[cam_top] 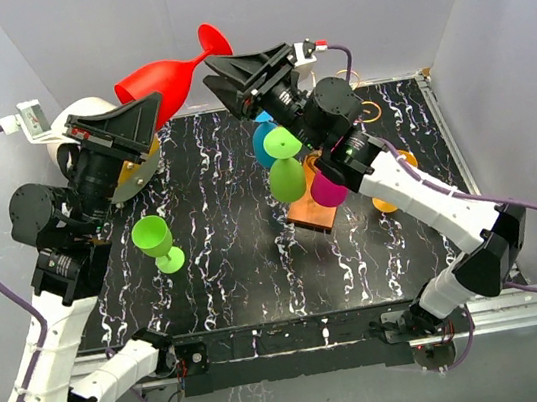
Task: Place the wine glass upside down on the wine glass rack
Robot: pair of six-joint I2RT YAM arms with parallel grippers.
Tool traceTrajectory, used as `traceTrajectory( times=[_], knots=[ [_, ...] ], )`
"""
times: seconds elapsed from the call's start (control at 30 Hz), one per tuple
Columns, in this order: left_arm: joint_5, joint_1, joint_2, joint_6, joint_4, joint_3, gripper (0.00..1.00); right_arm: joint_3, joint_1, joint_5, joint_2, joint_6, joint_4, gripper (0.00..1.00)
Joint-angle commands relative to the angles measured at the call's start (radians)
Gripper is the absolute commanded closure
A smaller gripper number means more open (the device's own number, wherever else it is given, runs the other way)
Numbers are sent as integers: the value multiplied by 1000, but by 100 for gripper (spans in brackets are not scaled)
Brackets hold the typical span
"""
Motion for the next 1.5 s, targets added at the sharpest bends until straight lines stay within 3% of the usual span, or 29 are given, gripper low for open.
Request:
traceTrajectory(
  times=[0.0, 0.3, 1.0, 1.07, 1.23, 1.37, 1.47],
  knots=[
    [44, 3, 2, -34, 99, -4, 100, 85, 7, 50, 22, 58, -13, 51],
    [43, 3, 16, -39, 106, -4, 100, 126, 7, 3, 78, 104, 25, 58],
    [53, 3, -4, -77, 72, -4, 100, 107, 7, -6, 84, 31, 150, 97],
    [54, 3, -7, -82, 67, -6, 100, 103, 7, -4, 84, 23, 159, 96],
    [56, 3, -14, -87, 62, -14, 100, 126, 7, -16, 103, 15, 172, 73],
    [59, 3, -12, -92, 62, -22, 100, 134, 7, -51, 130, 37, 233, 74],
    [60, 3, -13, -98, 62, -31, 100, 147, 6, -64, 142, 39, 227, 80]
  ],
)
